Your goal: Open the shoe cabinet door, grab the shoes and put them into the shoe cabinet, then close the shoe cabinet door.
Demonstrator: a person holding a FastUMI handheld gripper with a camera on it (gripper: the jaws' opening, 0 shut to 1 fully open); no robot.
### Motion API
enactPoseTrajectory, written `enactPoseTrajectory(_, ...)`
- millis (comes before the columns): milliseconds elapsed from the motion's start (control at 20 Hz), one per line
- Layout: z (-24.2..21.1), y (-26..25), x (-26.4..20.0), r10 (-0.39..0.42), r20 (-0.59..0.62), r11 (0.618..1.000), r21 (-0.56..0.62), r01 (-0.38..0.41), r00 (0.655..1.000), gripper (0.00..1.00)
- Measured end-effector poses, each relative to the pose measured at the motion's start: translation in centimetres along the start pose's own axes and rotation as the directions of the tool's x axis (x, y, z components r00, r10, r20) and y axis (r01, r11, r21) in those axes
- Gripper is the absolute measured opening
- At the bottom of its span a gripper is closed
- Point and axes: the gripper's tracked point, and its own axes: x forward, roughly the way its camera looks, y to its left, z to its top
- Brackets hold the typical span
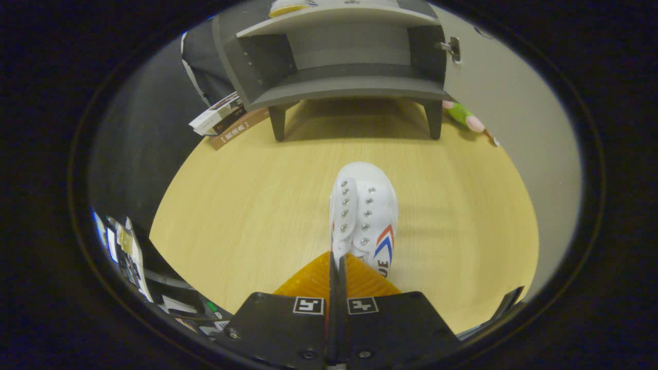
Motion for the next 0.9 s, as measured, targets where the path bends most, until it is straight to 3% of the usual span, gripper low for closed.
enactPoseTrajectory(350,1.0,0.3,1.7,0.019,0.102,0.999,0.048,-0.024,0.995,0.08)
enactPoseTrajectory(500,0.8,1.0,3.2,0.022,0.084,0.997,0.077,-0.029,0.996,0.11)
enactPoseTrajectory(700,2.5,-0.1,0.8,-0.018,0.135,1.0,0.008,0.017,0.991,0.04)
enactPoseTrajectory(900,4.3,0.4,-2.4,0.04,0.158,0.999,-0.024,-0.037,0.987,0.04)
